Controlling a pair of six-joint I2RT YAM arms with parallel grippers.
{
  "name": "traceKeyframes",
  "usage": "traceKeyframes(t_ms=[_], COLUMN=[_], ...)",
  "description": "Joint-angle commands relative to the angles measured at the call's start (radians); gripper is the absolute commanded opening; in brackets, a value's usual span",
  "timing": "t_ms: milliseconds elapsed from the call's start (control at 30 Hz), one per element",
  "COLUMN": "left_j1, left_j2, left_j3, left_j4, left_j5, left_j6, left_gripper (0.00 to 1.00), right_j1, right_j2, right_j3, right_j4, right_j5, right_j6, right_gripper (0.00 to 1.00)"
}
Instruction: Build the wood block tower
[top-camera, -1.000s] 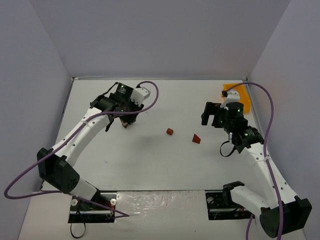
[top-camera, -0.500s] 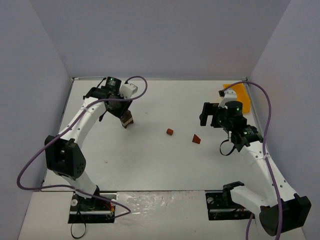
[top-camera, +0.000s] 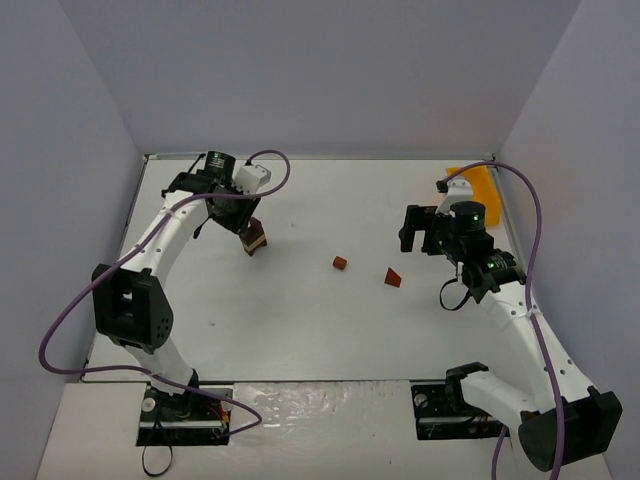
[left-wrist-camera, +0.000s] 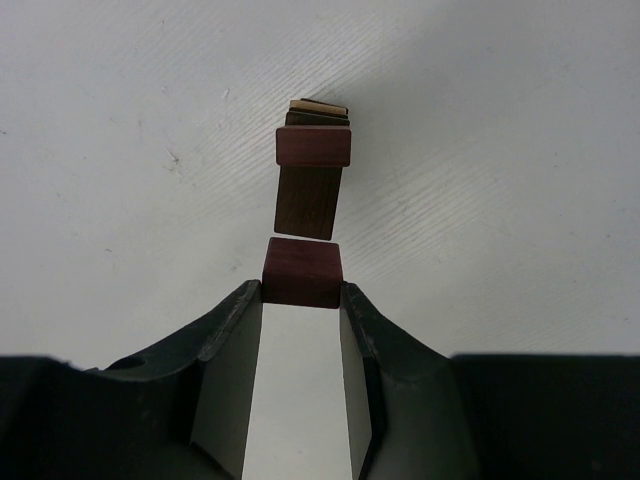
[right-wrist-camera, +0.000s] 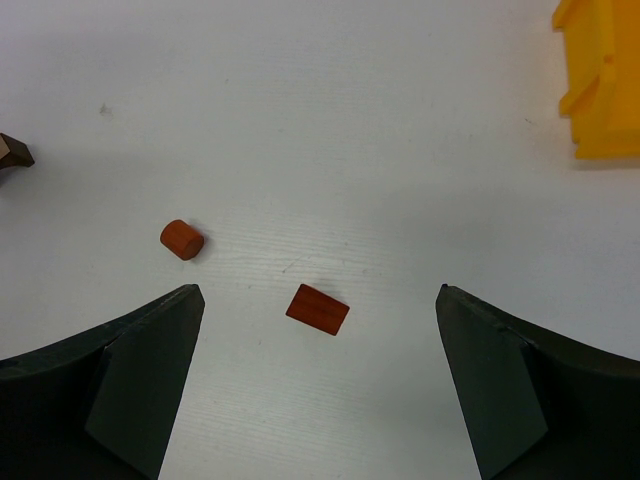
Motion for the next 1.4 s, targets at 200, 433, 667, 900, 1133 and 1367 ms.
traceKeyframes(t_ms=[200, 433, 667, 900, 1133, 1367], left_j1=[0.012, 0.017, 0.022, 0.022, 0.022, 0.021], left_j2=[0.015, 0.021, 0.038, 0.038, 0.038, 0.038], left_j3=[0.03, 0.02, 0.004, -0.009, -0.008, -0.006], left_j4=[0.043, 0.055, 0.077, 0.082, 0.081, 0.08], left_j5=[0.031, 0.032, 0.04, 0.032, 0.027, 0.031], left_j6=[0.042, 0.046, 0.05, 0.051, 0.052, 0.048], left_gripper=[0.0, 0.0, 0.0, 0.0, 0.0, 0.0], right_j1=[-0.004, -0.004, -0.004, -0.004, -0.004, -0.005], right_j2=[-0.012, -0.012, -0.013, -0.008, -0.008, -0.012], right_j3=[0.01, 0.009, 0.007, 0.006, 0.004, 0.004], right_j4=[0.032, 0.032, 0.032, 0.032, 0.032, 0.031], right_j5=[-0.002, 0.001, 0.002, 0.001, 0.002, 0.005], right_j6=[-0.016, -0.017, -0.017, -0.016, -0.016, -0.015], right_gripper=[1.0, 1.0, 1.0, 1.0, 1.0, 1.0])
